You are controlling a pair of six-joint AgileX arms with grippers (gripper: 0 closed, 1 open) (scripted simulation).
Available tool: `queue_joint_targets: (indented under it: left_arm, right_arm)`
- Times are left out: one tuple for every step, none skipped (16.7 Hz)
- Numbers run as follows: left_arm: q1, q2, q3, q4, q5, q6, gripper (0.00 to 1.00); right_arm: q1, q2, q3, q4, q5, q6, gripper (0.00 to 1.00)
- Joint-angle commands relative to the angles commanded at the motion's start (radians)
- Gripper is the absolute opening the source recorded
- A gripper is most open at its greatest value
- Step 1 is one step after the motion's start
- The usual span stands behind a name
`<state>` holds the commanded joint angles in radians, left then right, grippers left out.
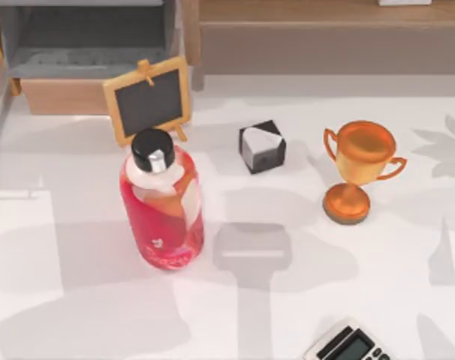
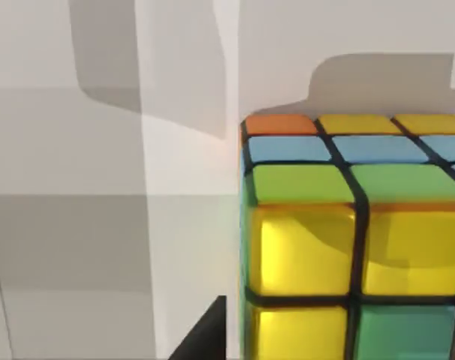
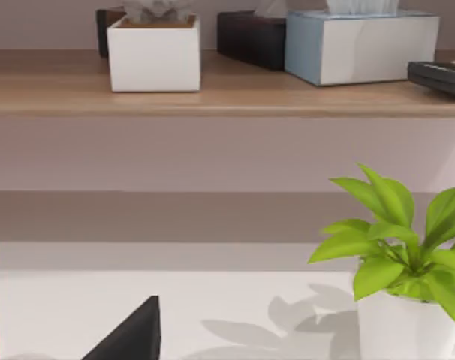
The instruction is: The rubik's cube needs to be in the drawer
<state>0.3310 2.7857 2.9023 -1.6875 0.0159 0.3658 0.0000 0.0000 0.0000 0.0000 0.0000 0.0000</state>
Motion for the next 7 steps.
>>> queue_joint_targets:
  left_arm:
    - [0.0, 0.0, 0.0, 0.0, 0.0, 0.0, 0.98]
    - [0.0, 0.0, 0.0, 0.0, 0.0, 0.0, 1.0]
    - [0.0, 0.0, 0.0, 0.0, 0.0, 0.0, 1.0]
    - [0.0, 0.0, 0.0, 0.0, 0.0, 0.0, 1.0]
    - [0.0, 0.0, 0.0, 0.0, 0.0, 0.0, 1.0]
    - [0.0, 0.0, 0.0, 0.0, 0.0, 0.0, 1.0]
    - [0.0, 0.0, 0.0, 0.0, 0.0, 0.0, 1.0]
  right_arm:
    - [0.0, 0.0, 0.0, 0.0, 0.0, 0.0, 1.0]
    - [0.0, 0.0, 0.0, 0.0, 0.0, 0.0, 1.0]
    - [0.0, 0.0, 0.0, 0.0, 0.0, 0.0, 1.0]
    - [0.0, 0.0, 0.0, 0.0, 0.0, 0.0, 1.0]
    - [0.0, 0.0, 0.0, 0.0, 0.0, 0.0, 1.0]
    - [0.0, 0.0, 0.0, 0.0, 0.0, 0.0, 1.0]
    - [0.0, 0.0, 0.0, 0.0, 0.0, 0.0, 1.0]
